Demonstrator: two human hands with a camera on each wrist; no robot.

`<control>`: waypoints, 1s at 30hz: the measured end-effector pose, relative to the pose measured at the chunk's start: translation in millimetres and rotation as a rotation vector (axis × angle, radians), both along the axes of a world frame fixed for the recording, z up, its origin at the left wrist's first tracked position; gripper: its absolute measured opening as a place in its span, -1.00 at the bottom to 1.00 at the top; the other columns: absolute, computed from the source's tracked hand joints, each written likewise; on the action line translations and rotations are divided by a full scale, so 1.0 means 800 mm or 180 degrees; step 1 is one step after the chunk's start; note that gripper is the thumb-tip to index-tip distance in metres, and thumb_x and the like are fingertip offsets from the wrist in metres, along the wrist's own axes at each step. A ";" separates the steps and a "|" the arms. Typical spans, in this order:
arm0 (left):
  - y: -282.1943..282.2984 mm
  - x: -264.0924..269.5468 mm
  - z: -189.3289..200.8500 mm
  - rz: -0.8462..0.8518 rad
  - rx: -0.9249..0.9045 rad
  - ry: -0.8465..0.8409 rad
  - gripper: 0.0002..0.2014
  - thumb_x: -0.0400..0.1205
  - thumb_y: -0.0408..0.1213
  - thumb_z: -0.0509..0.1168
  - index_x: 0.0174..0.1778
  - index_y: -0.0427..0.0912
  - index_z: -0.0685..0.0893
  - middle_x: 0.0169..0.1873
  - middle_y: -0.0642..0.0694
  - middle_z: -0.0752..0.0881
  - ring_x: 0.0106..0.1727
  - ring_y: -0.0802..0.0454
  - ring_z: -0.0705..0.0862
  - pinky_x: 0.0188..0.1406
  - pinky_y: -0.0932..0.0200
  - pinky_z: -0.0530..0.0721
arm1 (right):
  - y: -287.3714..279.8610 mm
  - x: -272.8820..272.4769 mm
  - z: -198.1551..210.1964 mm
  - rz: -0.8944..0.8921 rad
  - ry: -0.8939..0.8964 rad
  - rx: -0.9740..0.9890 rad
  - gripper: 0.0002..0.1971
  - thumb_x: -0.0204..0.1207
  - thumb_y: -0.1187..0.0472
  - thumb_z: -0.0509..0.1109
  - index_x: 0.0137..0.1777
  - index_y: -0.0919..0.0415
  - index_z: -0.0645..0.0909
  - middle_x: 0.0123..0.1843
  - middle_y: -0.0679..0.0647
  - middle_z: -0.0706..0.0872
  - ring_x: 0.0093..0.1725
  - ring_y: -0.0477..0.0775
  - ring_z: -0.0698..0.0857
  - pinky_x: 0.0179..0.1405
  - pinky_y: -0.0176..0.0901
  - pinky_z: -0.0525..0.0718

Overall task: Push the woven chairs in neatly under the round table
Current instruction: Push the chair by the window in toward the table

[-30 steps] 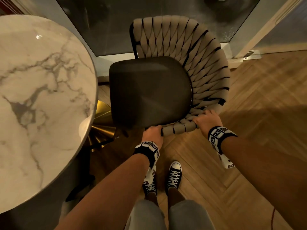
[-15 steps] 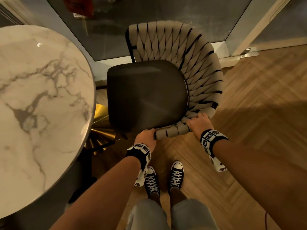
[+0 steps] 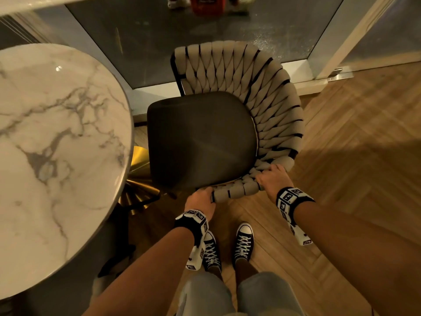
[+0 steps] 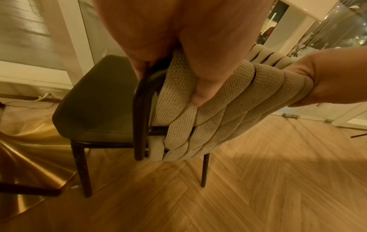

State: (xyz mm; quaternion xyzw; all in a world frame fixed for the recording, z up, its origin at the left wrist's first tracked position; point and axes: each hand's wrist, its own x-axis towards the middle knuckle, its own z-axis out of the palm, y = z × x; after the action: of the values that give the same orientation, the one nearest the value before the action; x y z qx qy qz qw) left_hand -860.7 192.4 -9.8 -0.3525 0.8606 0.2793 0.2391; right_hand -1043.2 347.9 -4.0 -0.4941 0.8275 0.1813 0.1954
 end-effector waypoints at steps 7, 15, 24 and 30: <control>-0.003 0.009 -0.003 -0.0014 0.0083 -0.0057 -0.75 0.60 -0.27 0.30 0.19 -0.01 0.64 0.06 -0.07 0.72 0.04 -0.12 0.70 -0.02 -0.01 0.69 | 0.005 0.013 -0.001 -0.0087 -0.0016 -0.0079 -0.73 0.51 0.27 0.31 0.18 0.04 0.62 0.09 0.07 0.73 0.20 0.23 0.53 0.29 0.10 0.39; -0.002 0.003 -0.022 0.0397 -0.0043 -0.0293 -0.88 0.52 -0.22 0.27 -0.06 0.04 0.62 -0.12 -0.06 0.74 -0.13 -0.16 0.73 -0.14 -0.11 0.81 | 0.008 0.007 -0.003 -0.0082 -0.0090 -0.0033 -0.73 0.61 0.27 0.20 0.21 0.02 0.62 0.17 0.08 0.71 0.28 0.23 0.51 0.39 0.10 0.34; -0.021 -0.022 -0.020 0.0565 -0.0100 -0.0177 -0.88 0.56 -0.29 0.26 -0.07 0.00 0.64 -0.13 -0.09 0.73 -0.05 -0.21 0.72 -0.03 -0.16 0.80 | -0.021 -0.018 0.005 -0.0020 0.0035 0.0137 -0.78 0.59 0.23 0.26 0.17 0.00 0.62 0.19 0.06 0.67 0.25 0.19 0.49 0.31 0.07 0.39; -0.023 -0.016 -0.026 0.0435 -0.0146 -0.0186 -0.86 0.51 -0.23 0.29 -0.03 0.02 0.62 -0.09 -0.09 0.73 0.02 -0.18 0.69 -0.01 -0.16 0.78 | -0.020 -0.017 0.002 -0.0038 0.0044 0.0062 -0.70 0.64 0.19 0.20 0.33 -0.02 0.56 0.27 0.07 0.66 0.32 0.20 0.50 0.35 0.06 0.38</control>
State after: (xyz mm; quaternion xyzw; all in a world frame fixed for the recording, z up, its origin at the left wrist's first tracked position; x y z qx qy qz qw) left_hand -873.8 174.1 -30.8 -0.4238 0.8333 0.2648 0.2363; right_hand -1056.9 331.6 -2.2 -0.4860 0.8300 0.1916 0.1956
